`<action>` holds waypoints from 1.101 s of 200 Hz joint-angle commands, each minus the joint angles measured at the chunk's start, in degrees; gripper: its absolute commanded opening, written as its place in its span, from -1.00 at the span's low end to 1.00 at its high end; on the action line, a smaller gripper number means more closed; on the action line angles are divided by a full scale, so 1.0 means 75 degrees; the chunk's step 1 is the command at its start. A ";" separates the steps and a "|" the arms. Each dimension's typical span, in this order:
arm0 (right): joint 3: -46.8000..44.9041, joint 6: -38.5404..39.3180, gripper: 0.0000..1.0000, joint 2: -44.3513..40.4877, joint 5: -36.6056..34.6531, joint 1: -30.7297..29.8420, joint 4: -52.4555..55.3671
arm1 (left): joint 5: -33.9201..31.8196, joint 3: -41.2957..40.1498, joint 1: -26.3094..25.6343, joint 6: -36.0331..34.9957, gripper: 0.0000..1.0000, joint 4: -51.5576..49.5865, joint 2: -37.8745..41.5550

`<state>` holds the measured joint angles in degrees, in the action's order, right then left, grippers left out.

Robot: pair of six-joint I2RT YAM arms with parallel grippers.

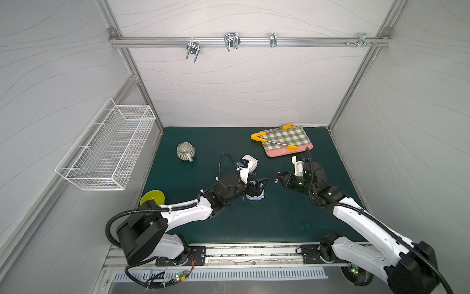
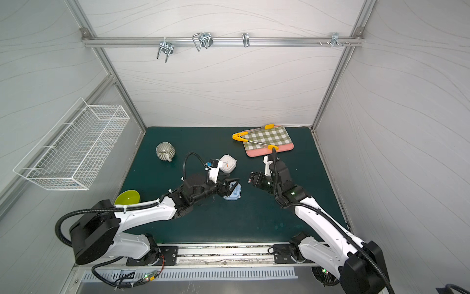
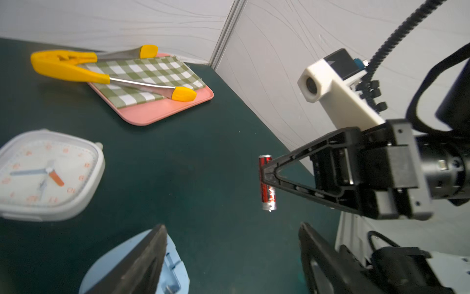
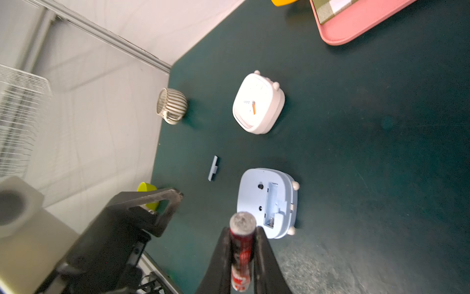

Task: Insert the battery into the alarm
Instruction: Pick up the battery at the center of the board.

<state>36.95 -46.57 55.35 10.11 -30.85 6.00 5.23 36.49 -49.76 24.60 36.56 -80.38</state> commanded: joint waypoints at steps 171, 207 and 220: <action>-0.0614 -0.1127 -0.84 -0.0586 0.0787 0.0153 -0.1859 | 0.0180 0.1807 -0.0460 -0.0267 -0.18 -0.0041 -0.1431; -0.0594 -0.1080 -0.84 -0.0621 0.0782 0.0161 -0.1766 | 0.0197 0.1826 -0.0462 -0.0346 -0.54 -0.0160 -0.1423; -0.0591 -0.1045 -0.84 -0.0638 0.0766 0.0155 -0.1709 | 0.0234 0.1832 -0.0458 -0.0456 -0.62 -0.0241 -0.1375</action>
<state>32.71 -54.17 51.64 15.49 -29.91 -6.00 6.79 48.01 -53.06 22.68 34.50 -90.21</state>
